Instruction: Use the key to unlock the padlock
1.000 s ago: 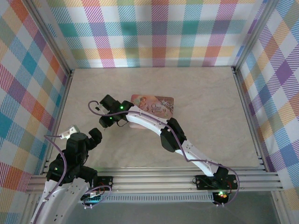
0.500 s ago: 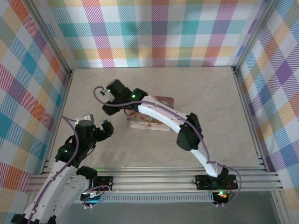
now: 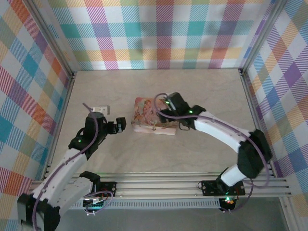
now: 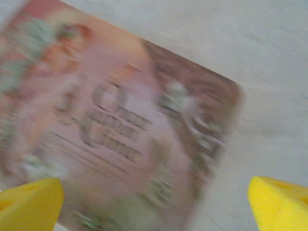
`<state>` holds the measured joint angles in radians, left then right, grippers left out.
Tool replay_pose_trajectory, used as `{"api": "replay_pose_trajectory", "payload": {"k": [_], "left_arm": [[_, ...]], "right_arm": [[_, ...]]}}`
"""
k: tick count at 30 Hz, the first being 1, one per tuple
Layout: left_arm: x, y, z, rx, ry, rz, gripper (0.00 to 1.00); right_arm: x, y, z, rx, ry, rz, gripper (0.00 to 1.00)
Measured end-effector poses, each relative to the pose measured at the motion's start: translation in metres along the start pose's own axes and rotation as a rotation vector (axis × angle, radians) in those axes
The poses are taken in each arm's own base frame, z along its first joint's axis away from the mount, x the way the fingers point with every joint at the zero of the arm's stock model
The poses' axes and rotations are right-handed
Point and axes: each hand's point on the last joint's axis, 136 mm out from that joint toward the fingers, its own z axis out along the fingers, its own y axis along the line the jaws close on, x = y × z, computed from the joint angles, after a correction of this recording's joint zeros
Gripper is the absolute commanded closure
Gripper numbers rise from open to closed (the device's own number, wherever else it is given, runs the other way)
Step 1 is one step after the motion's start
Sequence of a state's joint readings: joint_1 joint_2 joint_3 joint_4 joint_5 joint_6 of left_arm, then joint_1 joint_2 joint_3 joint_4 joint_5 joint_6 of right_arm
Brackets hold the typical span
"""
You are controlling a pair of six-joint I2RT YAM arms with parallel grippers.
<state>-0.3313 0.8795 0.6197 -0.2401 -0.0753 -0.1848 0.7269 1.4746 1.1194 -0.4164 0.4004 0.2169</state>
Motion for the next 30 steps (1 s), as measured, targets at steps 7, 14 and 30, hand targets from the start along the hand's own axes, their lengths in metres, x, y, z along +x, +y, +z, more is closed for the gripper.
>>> {"api": "replay_pose_trajectory", "payload": {"k": [7, 14, 30], "left_arm": [[-0.012, -0.001, 0.034, -0.008, -0.094, 0.067, 0.00], [0.000, 0.027, 0.075, -0.173, -0.073, 0.148, 0.00], [0.022, 0.088, 0.100, -0.317, -0.110, 0.167, 0.00]], "right_arm": [[0.054, -0.108, -0.039, 0.216, -0.123, 0.182, 0.00], [0.116, -0.158, -0.024, 0.348, -0.181, 0.169, 0.00], [0.098, -0.194, 0.029, 0.329, -0.395, 0.158, 0.00]]}}
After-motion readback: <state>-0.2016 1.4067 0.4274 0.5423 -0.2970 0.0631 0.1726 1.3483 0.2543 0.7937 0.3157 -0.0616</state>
